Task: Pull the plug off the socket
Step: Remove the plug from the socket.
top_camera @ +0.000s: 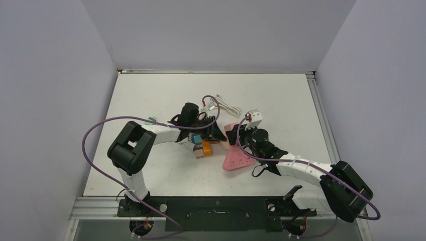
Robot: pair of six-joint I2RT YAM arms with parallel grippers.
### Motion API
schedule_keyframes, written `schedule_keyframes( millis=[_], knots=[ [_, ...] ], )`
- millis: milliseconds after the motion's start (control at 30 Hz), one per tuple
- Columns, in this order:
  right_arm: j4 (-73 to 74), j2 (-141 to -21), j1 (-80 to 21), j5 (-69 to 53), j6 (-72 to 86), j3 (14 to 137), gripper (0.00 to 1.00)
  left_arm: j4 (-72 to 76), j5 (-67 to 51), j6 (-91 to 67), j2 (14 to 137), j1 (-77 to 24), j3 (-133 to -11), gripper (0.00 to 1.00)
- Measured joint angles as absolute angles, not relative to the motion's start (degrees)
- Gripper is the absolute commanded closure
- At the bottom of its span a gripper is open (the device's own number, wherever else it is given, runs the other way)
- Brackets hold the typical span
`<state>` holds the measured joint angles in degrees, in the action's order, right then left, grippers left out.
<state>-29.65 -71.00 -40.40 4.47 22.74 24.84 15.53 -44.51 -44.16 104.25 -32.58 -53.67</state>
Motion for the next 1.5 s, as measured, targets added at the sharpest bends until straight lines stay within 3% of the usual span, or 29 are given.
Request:
schedule_keyframes(
  millis=[967, 1500],
  knots=[
    [-31.57, -71.00, -34.54, -4.10, 25.78, 23.00, 0.95, 15.90, -42.72, -44.29, 104.49, -33.19, -53.41, 1.00],
    [-31.16, -71.02, -45.50, 12.08, 18.70, 23.14, 0.95, 13.17, -43.75, -40.99, 104.49, -32.91, -53.41, 1.00]
  ],
)
